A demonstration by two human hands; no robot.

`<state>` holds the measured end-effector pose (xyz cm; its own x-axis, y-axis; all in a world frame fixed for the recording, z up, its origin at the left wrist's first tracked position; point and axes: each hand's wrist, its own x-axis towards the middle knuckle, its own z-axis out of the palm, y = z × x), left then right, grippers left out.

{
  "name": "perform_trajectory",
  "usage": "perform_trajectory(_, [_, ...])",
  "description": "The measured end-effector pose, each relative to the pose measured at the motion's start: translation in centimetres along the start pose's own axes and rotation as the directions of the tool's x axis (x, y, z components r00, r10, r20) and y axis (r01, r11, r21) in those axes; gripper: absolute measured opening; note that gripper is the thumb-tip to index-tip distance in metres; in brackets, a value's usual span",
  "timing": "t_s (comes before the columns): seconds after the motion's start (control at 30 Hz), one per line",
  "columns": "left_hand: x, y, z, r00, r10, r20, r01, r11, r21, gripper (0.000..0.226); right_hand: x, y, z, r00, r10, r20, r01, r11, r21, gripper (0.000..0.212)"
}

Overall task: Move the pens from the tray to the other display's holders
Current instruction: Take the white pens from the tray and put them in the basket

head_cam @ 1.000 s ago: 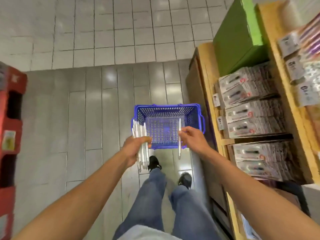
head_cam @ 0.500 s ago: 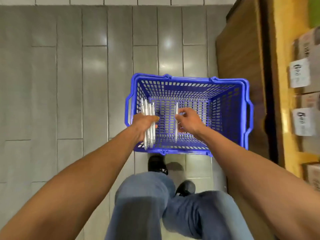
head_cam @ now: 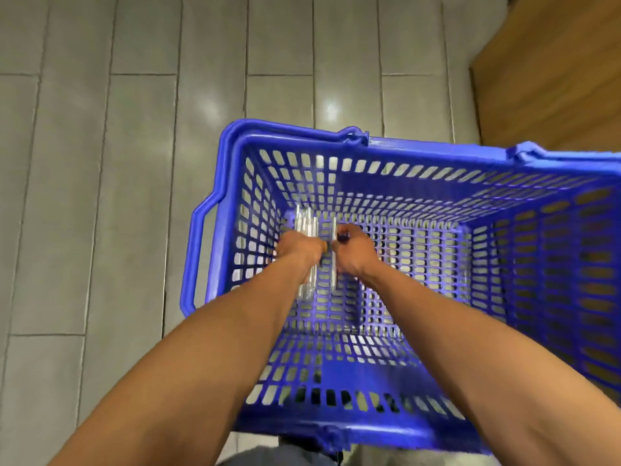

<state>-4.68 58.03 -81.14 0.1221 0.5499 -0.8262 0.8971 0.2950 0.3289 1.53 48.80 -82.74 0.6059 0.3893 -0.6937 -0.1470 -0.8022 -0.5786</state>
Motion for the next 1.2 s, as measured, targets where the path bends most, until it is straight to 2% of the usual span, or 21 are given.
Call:
perform_trajectory(0.13, [1.7,-0.5,1.2,0.989,0.033,-0.143,-0.013,0.990,0.143,0.071,1.9,1.1,1.7,0.995,-0.075,-0.062,0.077,0.996,0.033,0.020])
perform_trajectory(0.27, [2.3,-1.0,1.6,0.966,0.130,-0.225,-0.077,0.970,0.230,0.092,2.8,2.0,2.5,0.987,-0.110,-0.114,0.114,0.993,0.032,0.025])
perform_trajectory(0.37, [2.2,-1.0,1.3,0.958,0.178,-0.225,-0.107,0.949,0.295,0.090,2.7,2.3,2.8,0.983,-0.131,-0.129,0.135,0.991,0.020,0.025])
perform_trajectory(0.47, [1.8,-0.8,1.3,0.959,0.184,-0.217,-0.104,0.937,0.335,0.086,2.7,2.3,2.6,0.988,-0.125,-0.085,0.128,0.991,0.026,0.027])
perform_trajectory(0.83, [-0.1,-1.2,1.3,0.944,0.270,-0.190,-0.180,0.904,0.388,0.092,1.9,2.7,2.3,0.992,-0.115,-0.056,0.117,0.993,0.024,0.035])
perform_trajectory(1.03, [-1.9,-2.9,0.6,0.915,0.353,-0.193,-0.242,0.866,0.436,0.069,0.4,3.0,1.8,0.998,-0.064,-0.015,0.064,0.998,0.000,0.034])
perform_trajectory(1.2, [-1.7,-3.3,1.2,0.906,0.362,-0.220,-0.249,0.875,0.415,0.050,0.7,3.5,2.2,0.996,-0.091,-0.023,0.088,0.988,-0.126,0.024])
